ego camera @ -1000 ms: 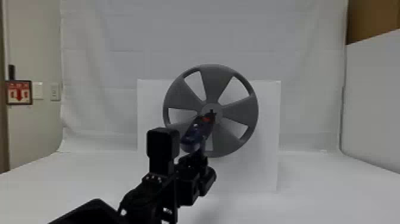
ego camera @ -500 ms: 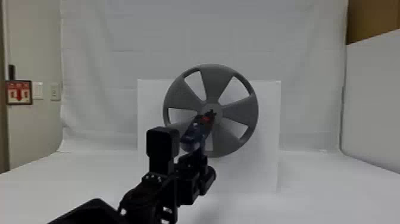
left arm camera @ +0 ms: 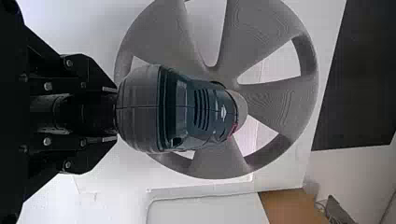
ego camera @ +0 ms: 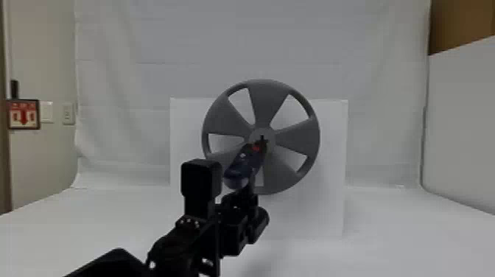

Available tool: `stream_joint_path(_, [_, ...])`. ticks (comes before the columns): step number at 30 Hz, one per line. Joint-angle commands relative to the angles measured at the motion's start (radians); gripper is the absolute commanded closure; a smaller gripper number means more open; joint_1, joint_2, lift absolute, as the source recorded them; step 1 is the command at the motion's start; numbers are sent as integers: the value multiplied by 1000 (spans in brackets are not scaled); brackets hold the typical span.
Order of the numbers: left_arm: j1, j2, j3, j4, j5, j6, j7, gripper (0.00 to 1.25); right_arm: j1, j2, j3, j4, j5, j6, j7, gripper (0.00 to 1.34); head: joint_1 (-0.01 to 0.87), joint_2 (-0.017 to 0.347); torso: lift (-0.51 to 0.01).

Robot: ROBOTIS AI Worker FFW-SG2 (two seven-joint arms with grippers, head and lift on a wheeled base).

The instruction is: Grasp the drill and bring into the middle of wheel

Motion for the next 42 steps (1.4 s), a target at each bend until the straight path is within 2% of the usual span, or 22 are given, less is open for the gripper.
stream_joint_path(1, [14,0,8,-5,2,-14,-18,1176,3,0,-3,0,0,0,8,298,54,31,-403])
stream_joint_path(12, [60,5,40,-35,-8,-47,-83,1177,3,0,-3,0,-2,0,8,298,54,31,-403])
stream_joint_path(22, [124,8,126,-51,-49,-53,-81,1177,0,3,0,0,2,0,8,298,54,31,-403])
stream_joint_path(31, [144,8,166,-20,-74,-53,19,1177,-2,5,9,2,15,0,8,298,54,31,-403])
stream_joint_path(37, [138,8,150,12,-71,-51,104,1177,-3,5,13,3,20,0,8,298,54,31,-403])
stream_joint_path(42, [124,5,132,48,-69,-53,146,1177,-3,5,16,3,25,0,8,298,54,31,-403])
